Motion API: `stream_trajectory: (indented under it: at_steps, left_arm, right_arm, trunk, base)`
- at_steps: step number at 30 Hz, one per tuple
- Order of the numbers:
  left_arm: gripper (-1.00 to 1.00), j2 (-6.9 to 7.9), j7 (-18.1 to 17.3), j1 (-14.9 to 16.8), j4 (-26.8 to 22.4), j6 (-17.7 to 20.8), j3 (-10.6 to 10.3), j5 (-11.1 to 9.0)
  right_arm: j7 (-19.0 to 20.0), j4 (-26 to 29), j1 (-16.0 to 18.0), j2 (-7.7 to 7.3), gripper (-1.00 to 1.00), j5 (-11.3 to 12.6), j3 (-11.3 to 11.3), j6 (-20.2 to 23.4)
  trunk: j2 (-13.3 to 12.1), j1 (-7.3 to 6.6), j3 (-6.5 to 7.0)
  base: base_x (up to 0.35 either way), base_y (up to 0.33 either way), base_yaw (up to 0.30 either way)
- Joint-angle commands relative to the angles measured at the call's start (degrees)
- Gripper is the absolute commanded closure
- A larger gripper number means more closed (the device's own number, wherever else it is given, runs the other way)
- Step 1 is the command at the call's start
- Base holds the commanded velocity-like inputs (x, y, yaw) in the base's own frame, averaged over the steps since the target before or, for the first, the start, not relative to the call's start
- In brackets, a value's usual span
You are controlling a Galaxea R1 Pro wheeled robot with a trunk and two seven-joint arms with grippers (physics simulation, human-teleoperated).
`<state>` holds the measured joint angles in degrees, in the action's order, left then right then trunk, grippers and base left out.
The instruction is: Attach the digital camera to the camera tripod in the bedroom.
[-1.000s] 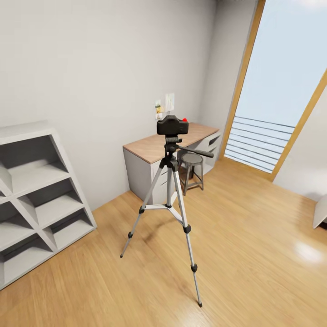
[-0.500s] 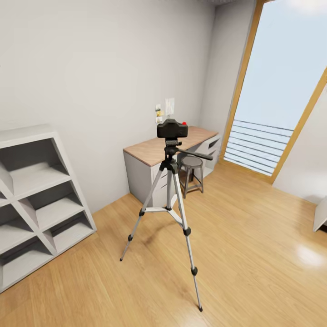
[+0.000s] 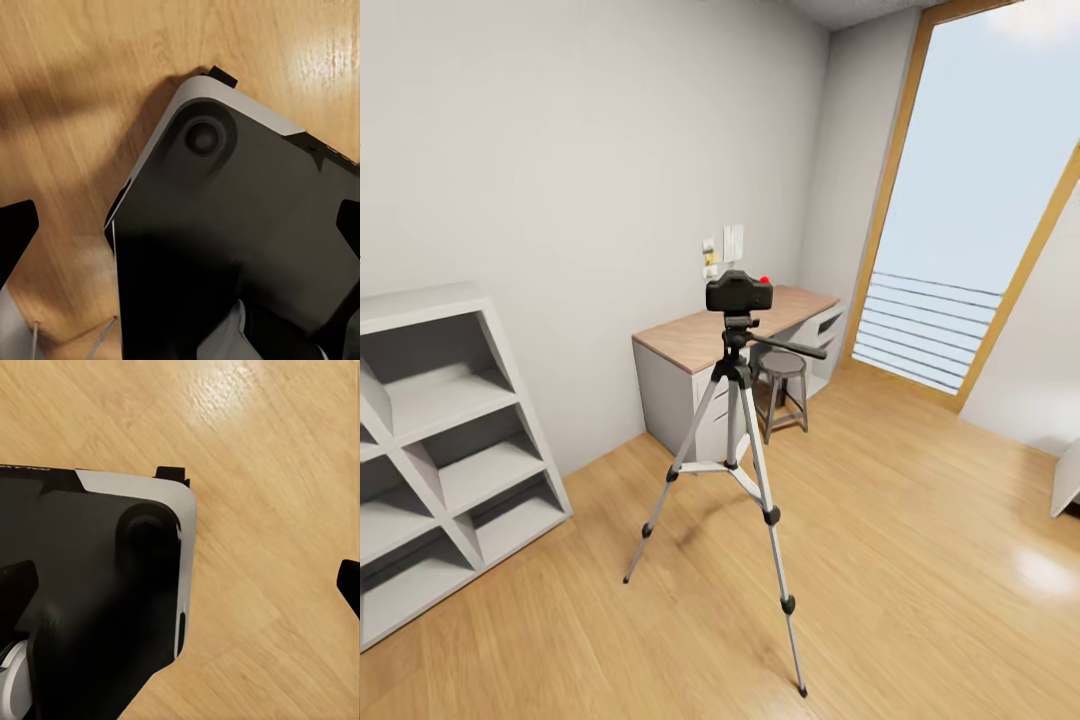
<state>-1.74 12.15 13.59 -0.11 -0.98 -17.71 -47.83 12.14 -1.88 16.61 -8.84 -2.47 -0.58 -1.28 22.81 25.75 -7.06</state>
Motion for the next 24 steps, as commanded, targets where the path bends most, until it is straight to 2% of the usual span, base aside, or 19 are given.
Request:
stream_trajectory:
  at_steps: [1, 24]
  left_arm:
    - [-1.00, -0.02, 0.2, 0.0, 0.0, -0.1, -0.5, -0.5]
    - [-1.00, 0.03, -0.1, 0.0, 0.0, 0.0, -0.5, -0.4]
  right_arm:
    - [0.1, -0.1, 0.1, -0.02, -1.00, -0.3, 0.0, -0.2]
    - [-0.5, -0.1, 0.1, 0.16, -1.00, -0.2, 0.0, -0.5]
  trunk:
    - [0.1, 0.03, -0.02]
    - [0.1, 0.03, 2.12]
  base:
    - [0.000, 0.000, 0.000]
    - [0.000, 0.000, 0.000]
